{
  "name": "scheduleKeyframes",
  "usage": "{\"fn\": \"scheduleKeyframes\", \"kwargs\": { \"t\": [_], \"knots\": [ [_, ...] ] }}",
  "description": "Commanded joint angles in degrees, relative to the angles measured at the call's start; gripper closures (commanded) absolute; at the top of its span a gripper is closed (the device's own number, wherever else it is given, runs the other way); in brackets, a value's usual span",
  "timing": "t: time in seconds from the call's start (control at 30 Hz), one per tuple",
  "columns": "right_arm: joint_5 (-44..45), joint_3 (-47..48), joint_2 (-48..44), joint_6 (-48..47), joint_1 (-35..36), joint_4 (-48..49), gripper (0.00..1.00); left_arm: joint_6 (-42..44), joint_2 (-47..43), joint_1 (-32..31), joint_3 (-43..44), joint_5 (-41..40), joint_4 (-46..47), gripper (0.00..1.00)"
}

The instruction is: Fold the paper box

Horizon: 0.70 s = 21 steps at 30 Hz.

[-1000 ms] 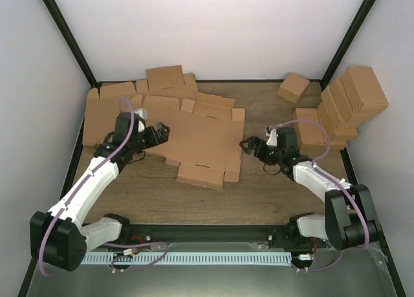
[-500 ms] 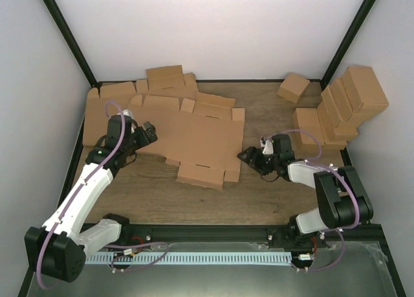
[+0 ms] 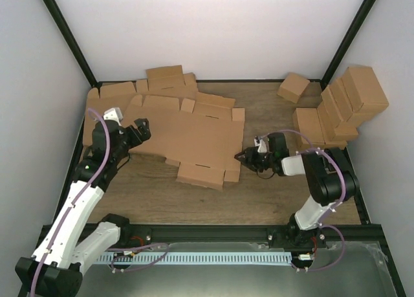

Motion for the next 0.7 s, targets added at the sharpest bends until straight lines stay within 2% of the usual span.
{"fn": "scheduleKeyframes", "kwargs": {
  "t": [0.0,0.1,0.13,0.27,0.43,0.67],
  "knots": [
    [-0.93,4.31,4.66,-0.19,0.44,1.14,0.69,0.45,-0.87,0.22,0.78,0.06,0.63,0.0],
    [-1.58,5.54,4.34,-0.25,0.49,0.93,0.97,1.05,-0.4,0.22,1.51,-0.03,-0.19,0.0],
    [-1.5,5.93,3.48,-0.63,0.5,0.21,0.99,1.23,-0.21,0.22,1.78,-0.04,-0.43,0.0],
    [-1.25,6.5,-3.17,-4.22,0.47,-4.46,0.99,2.88,1.89,0.23,5.06,4.17,-1.88,0.0],
    [1.05,8.44,-15.74,-10.33,0.49,-14.09,0.99,4.29,4.99,0.22,9.13,7.38,-2.89,0.0],
    [7.39,14.21,-27.44,-15.86,0.43,-28.63,0.99,5.4,10.29,0.33,8.83,11.53,-1.43,0.0]
  ]
}}
